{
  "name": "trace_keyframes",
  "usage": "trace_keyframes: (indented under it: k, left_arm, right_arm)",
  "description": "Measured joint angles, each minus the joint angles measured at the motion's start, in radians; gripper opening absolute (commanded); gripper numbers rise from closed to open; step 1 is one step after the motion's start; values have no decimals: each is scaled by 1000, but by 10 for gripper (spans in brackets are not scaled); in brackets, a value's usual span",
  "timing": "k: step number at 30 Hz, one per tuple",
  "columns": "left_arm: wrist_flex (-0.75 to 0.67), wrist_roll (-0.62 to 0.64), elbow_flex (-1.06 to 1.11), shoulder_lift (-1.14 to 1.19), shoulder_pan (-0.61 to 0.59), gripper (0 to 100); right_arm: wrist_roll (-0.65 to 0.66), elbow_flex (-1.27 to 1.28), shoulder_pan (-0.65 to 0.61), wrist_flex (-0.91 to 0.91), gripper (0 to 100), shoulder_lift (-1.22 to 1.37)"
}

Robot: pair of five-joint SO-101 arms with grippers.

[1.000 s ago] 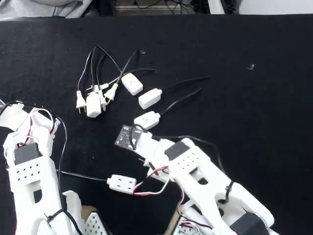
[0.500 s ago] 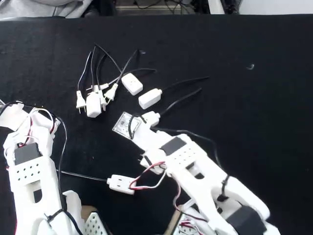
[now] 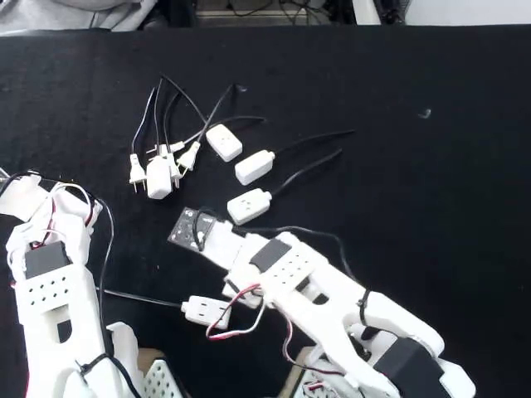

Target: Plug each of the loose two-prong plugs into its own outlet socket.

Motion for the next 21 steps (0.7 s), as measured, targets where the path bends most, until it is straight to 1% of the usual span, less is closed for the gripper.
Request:
trace_keyframes:
  k: [3,7,12,15,17,19,21]
  left_arm:
    - [0,0,0,0,0,33]
    - [0,0,0,0,0,33]
    - [0,0,0,0,0,33]
    - [0,0,0,0,0,33]
    - [0,0,0,0,0,33]
    - [0,0,0,0,0,33]
    - [0,0,0,0,0,33]
  right_arm:
    - [-5,23,-26,21,127,28]
    - [-5,15,-26,57,126,26]
    - [-5,11,-21,80,48,26]
    - [-5,11,-21,110,51,26]
    - [-5,11,-21,126,35,26]
    - [17,11,-20,133,11,26]
    - [43,11,-6,137,25,26]
